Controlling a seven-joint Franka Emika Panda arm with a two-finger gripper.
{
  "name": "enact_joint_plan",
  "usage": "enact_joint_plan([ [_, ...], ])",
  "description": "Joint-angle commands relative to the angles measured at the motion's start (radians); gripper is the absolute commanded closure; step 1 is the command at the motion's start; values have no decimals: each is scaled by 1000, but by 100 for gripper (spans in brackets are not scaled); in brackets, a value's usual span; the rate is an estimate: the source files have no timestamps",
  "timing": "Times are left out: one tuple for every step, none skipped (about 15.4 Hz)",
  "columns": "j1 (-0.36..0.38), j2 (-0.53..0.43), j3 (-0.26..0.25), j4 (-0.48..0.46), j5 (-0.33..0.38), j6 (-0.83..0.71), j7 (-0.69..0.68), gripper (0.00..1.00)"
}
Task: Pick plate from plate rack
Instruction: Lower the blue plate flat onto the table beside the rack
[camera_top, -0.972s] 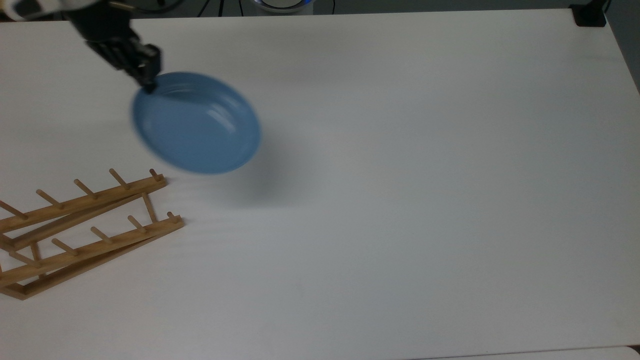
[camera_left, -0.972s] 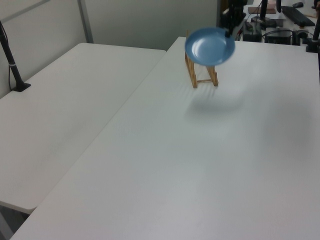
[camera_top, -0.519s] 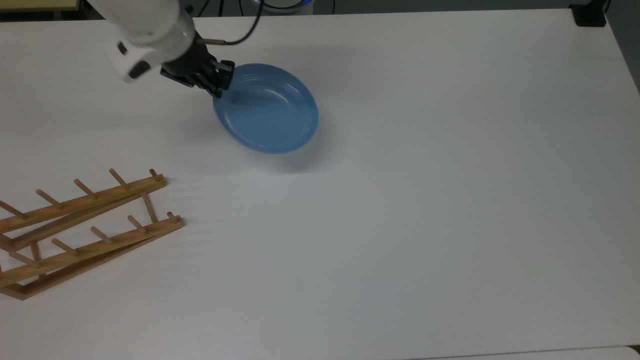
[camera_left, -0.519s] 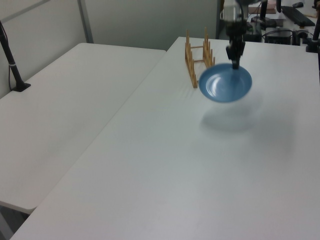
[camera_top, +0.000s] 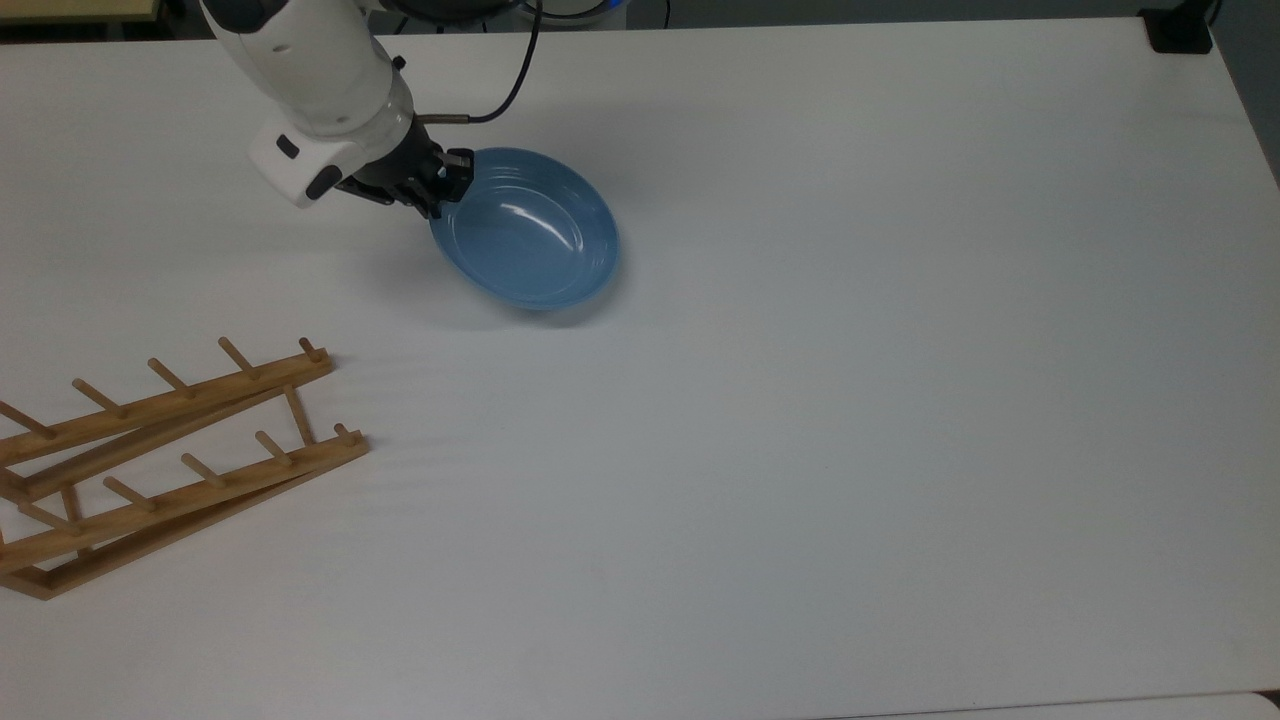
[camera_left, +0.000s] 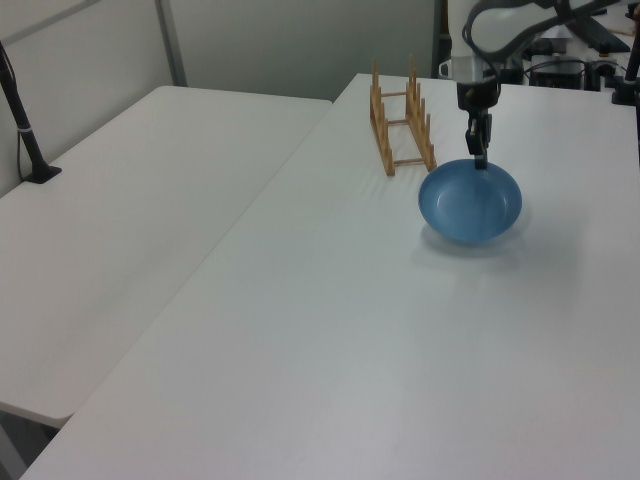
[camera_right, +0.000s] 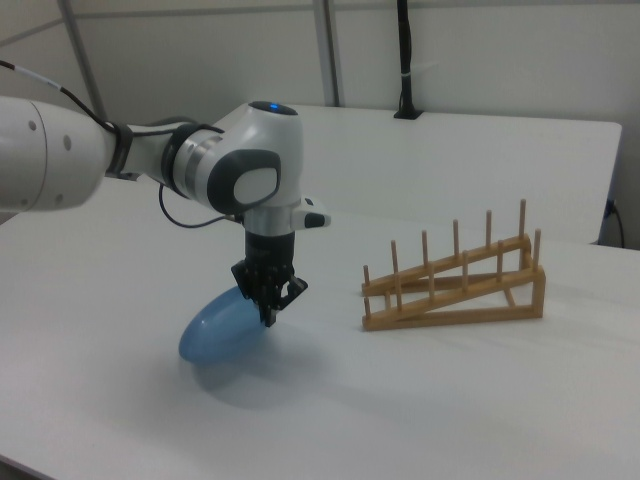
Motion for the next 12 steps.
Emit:
enact_joint_plan([
  [6,-27,-12,-93,-35,107,-35,100],
  [4,-26,-12,-105,-35,141,-35,100],
  [3,-21,-14,-112,-35,163,-35,100],
  [1,-17,-15,-113,-35,172,-35,100],
  [0,-4,-15,-115,-35,172,-34,98],
  [-2,5,-17,-113,-35,172,-34,96],
  [-5,14,-18,-112,-35,172,-34,85],
  [-5,17,-18,-109,-35,172,-32,73],
  [-5,19,-18,-109,-34,172,-31,56],
  [-5,19,-18,-107,-34,172,-26,29],
  [-10,20,-18,-105,-34,172,-25,24],
  [-10,19,-18,-104,-32,170,-22,9],
])
